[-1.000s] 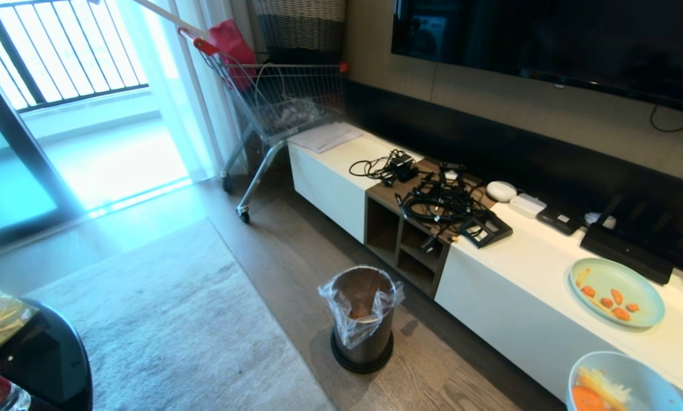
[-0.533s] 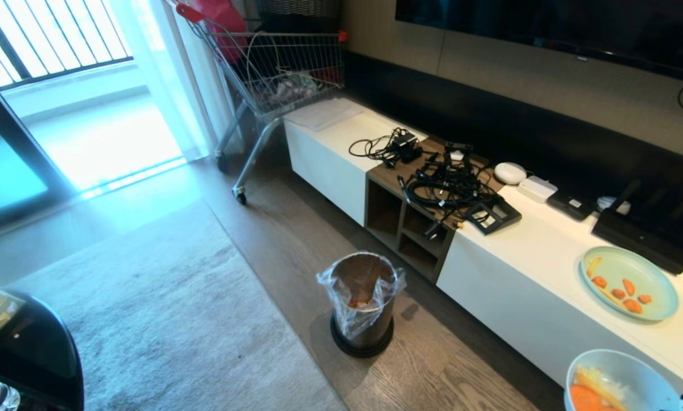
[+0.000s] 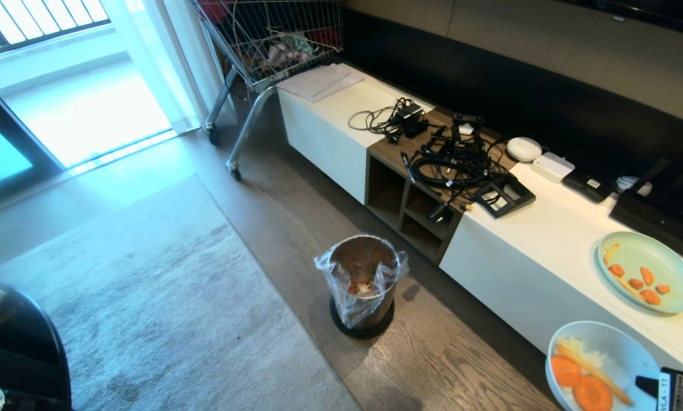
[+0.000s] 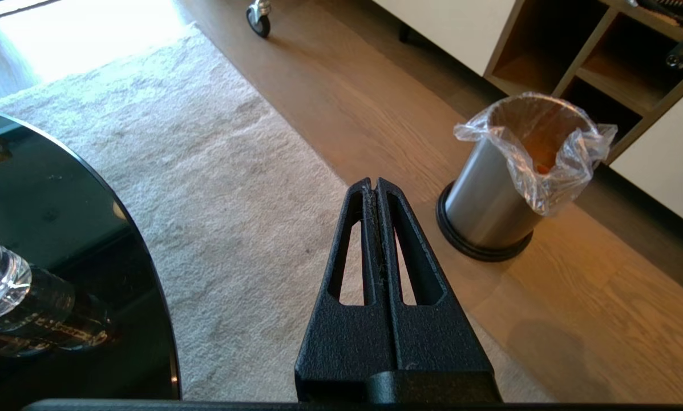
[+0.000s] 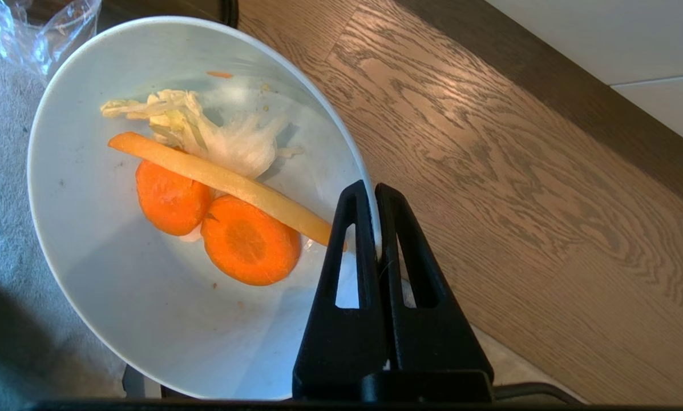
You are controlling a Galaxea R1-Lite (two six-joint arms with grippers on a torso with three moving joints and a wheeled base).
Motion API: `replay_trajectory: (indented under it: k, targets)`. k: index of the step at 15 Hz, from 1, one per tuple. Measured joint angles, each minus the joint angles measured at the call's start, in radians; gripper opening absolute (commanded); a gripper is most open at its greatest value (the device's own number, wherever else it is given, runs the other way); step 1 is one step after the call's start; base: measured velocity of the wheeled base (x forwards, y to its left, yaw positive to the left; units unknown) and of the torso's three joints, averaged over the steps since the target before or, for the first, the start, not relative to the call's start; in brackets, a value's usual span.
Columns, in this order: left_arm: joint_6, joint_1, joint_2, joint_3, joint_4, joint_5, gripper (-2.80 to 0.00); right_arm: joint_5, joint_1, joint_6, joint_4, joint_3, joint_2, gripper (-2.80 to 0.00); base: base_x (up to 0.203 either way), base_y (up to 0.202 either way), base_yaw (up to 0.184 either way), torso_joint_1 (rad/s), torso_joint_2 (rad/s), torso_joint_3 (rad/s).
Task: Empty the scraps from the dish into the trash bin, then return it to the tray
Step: Move the bowl over the trash can
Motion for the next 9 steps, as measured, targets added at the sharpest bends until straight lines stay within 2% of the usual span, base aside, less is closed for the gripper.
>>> replay_trajectory:
  k: [2,9]
  targets:
    - [0.0,0.0,0.0,0.0,0.0,0.0,-2.8,0.001,-0.001,-0.005,-0.038,-0.017,0.037,-2.8,0.0,0.0,0.0,0.002,0.0,-0.199]
    - [0.0,0.0,0.0,0.0,0.0,0.0,-2.8,0.0,-0.003,-0.007,-0.047,-0.095,0.144,-2.8,0.0,0.0,0.0,0.005,0.0,-0.196]
